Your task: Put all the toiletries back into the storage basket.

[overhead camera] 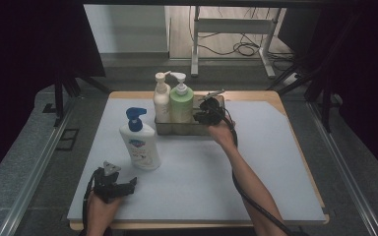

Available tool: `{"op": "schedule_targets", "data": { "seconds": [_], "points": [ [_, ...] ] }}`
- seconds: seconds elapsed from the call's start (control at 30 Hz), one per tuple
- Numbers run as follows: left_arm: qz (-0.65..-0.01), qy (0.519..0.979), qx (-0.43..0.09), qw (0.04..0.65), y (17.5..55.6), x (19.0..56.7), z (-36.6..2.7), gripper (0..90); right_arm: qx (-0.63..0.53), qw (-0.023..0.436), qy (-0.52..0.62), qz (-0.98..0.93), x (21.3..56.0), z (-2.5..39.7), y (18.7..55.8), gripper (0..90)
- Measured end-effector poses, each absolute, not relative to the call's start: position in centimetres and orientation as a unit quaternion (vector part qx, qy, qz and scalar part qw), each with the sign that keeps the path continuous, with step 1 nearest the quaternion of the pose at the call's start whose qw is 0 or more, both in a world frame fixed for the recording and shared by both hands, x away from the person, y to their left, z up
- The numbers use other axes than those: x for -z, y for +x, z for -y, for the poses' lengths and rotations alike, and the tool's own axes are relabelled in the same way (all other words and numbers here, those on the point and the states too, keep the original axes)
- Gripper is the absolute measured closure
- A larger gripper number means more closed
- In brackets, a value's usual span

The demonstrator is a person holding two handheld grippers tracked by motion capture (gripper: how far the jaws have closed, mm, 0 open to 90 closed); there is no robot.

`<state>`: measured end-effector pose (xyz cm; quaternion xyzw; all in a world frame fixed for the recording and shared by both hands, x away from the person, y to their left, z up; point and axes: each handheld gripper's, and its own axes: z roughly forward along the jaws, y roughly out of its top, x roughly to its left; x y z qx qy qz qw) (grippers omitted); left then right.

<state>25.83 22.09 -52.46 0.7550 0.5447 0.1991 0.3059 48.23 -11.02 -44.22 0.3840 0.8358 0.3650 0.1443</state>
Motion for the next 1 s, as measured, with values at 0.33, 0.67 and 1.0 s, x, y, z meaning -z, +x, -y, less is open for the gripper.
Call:
{"op": "schedule_targets", "data": {
  "seconds": [0.33,0.67,1.0],
  "points": [
    [-0.545,0.755,-0.199,0.306,25.8,52.5,-22.1,12.0,-0.377,0.145,0.374,-0.834,43.6,11.7,47.3,75.0],
    [-0.545,0.755,-0.199,0.306,25.8,52.5,-22.1,12.0,-0.39,0.142,0.361,-0.835,42.6,12.8,46.0,62.9],
    [-0.545,0.755,-0.2,0.306,25.8,52.5,-22.1,12.0,-0.395,0.145,0.353,-0.836,42.0,13.5,44.4,41.0]
  ]
}}
